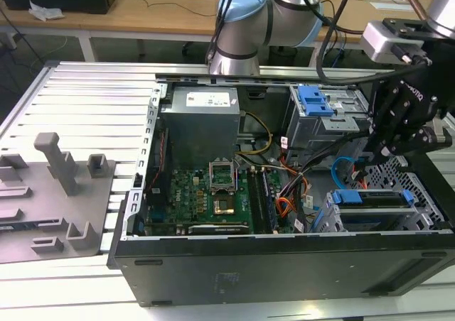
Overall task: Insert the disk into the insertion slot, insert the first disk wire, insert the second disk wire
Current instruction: 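Insert the first disk wire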
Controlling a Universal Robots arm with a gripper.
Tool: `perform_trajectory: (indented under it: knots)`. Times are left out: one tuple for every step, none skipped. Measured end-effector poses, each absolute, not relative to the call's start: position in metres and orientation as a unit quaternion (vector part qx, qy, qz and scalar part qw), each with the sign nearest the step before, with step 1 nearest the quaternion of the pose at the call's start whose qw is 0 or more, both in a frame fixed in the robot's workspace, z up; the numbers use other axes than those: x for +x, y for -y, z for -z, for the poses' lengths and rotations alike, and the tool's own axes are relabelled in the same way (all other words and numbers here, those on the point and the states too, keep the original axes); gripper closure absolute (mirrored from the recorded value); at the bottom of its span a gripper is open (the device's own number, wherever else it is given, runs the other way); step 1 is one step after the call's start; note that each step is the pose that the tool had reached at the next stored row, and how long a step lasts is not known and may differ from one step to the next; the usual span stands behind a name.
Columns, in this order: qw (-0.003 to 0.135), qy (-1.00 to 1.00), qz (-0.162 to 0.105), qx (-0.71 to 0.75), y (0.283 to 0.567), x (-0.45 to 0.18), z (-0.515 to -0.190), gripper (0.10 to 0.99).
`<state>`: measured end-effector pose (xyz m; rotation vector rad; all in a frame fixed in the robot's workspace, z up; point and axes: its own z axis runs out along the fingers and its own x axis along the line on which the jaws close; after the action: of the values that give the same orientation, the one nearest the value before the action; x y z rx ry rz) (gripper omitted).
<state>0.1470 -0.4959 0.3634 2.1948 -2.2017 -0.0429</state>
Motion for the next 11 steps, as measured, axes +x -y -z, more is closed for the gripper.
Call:
perform_trajectory:
  knots:
    - [0.016, 0.708, 0.014, 0.706, 0.492, 0.148, -0.362, 0.784]
    - [0.016, 0.708, 0.014, 0.706, 0.490, 0.148, -0.361, 0.784]
    - [0.016, 0.708, 0.014, 0.706, 0.489, 0.149, -0.361, 0.784]
    - [0.016, 0.708, 0.014, 0.706, 0.488, 0.149, -0.360, 0.784]
    - [0.017, 0.708, 0.013, 0.706, 0.487, 0.149, -0.355, 0.784]
    - [0.017, 0.708, 0.013, 0.706, 0.487, 0.149, -0.353, 0.784]
    - [0.019, 0.708, 0.011, 0.706, 0.487, 0.149, -0.351, 0.784]
    - [0.020, 0.708, 0.010, 0.706, 0.487, 0.149, -0.351, 0.784]
    - [0.020, 0.708, 0.010, 0.706, 0.487, 0.149, -0.351, 0.784]
    - [0.020, 0.708, 0.010, 0.706, 0.487, 0.149, -0.351, 0.784]
    - [0.020, 0.708, 0.010, 0.706, 0.487, 0.149, -0.351, 0.784]
